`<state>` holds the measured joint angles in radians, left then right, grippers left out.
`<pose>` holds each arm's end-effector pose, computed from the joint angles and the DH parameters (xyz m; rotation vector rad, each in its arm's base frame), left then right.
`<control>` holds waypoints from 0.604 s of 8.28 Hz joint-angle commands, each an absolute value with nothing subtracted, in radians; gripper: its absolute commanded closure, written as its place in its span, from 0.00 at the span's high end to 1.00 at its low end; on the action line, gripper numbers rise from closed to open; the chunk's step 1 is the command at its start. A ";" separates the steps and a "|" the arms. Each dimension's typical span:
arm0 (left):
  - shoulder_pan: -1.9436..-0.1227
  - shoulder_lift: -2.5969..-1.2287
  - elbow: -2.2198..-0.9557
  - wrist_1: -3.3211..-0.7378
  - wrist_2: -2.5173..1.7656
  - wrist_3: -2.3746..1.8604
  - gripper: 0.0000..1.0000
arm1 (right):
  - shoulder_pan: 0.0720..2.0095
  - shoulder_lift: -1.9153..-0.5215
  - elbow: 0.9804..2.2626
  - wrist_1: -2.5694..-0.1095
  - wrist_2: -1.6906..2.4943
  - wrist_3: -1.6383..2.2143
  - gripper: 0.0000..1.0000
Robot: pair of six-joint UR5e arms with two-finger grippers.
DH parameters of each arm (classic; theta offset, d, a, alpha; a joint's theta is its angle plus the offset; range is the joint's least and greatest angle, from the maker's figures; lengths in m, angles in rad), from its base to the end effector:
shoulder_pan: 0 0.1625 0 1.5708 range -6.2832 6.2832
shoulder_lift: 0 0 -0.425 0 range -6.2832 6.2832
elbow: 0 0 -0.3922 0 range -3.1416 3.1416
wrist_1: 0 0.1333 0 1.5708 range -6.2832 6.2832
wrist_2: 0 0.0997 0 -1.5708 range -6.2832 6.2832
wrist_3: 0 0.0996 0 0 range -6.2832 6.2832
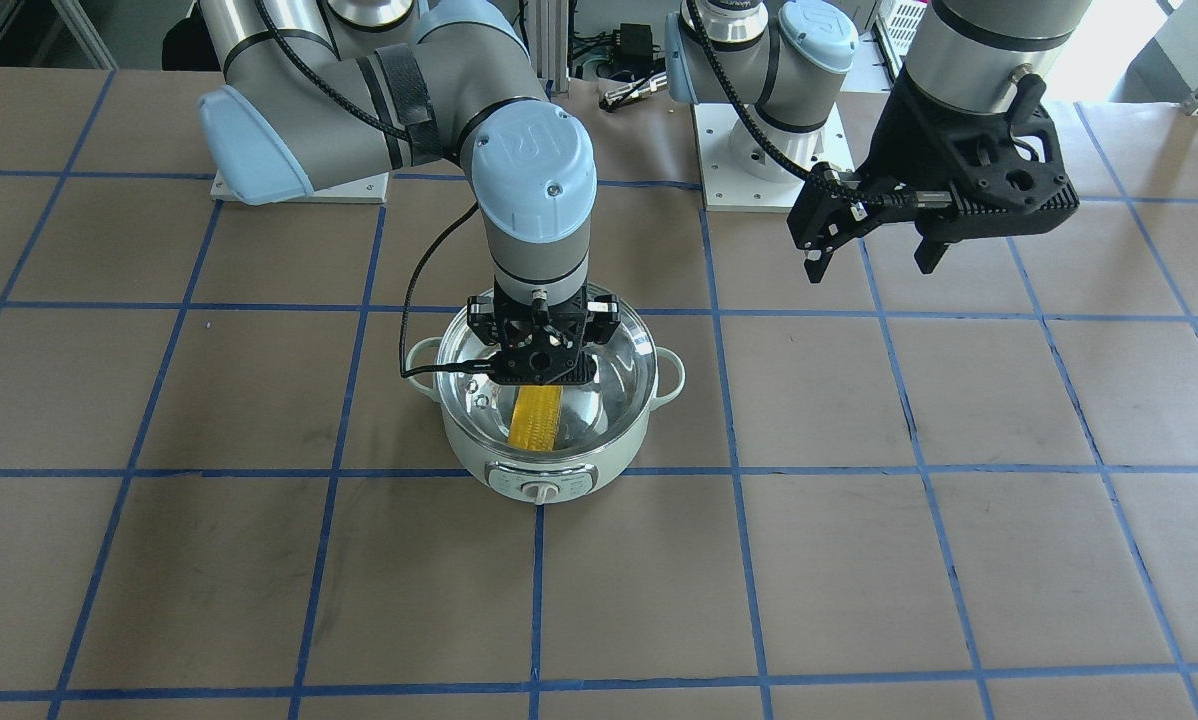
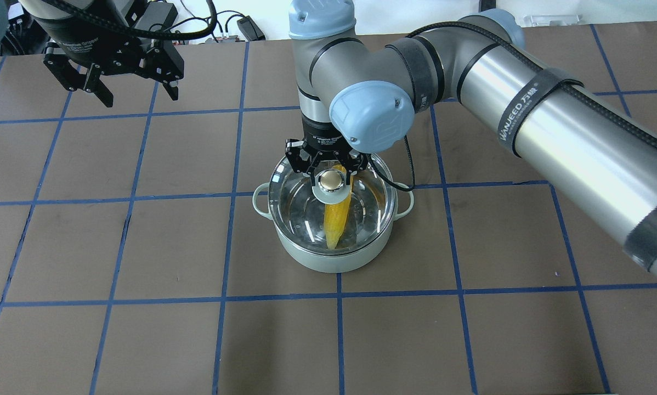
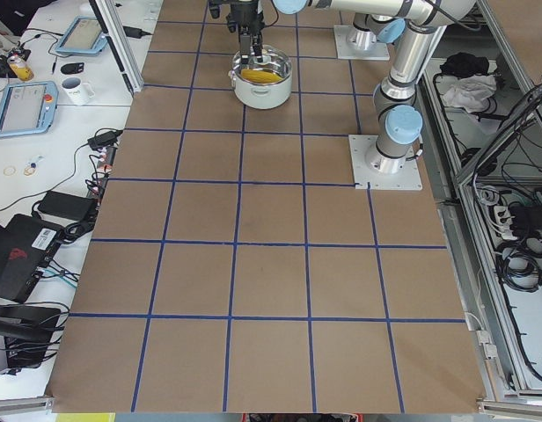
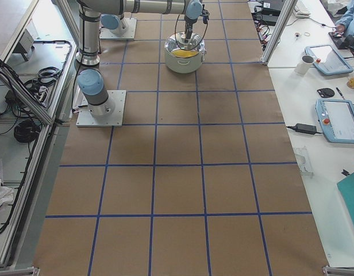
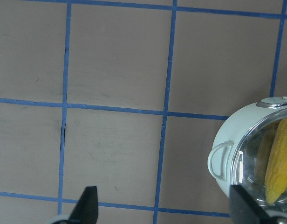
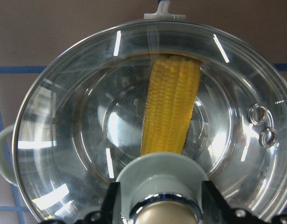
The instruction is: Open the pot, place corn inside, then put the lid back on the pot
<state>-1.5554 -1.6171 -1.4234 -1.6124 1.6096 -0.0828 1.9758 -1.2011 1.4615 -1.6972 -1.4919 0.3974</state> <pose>-0.1215 -0.5172 0.5332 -0.1541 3.0996 -0.0943 0.3733 -0.5125 0.3461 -0.0036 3.1121 0.2402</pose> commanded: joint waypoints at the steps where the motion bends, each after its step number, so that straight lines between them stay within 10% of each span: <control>1: -1.555 -1.627 -1.425 -1.612 1.614 -0.083 1.00 | 1.976 -1.201 1.460 -1.698 -1.490 0.397 0.62; 5: -1.555 -1.624 -1.424 -1.609 1.615 -0.083 1.00 | 1.974 -1.207 1.463 -1.681 -1.496 0.399 0.57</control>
<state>-1.5555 -1.6213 -1.4240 -1.6114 1.6141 -0.0828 1.9757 -1.2048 1.4622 -1.6937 -1.4944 0.3987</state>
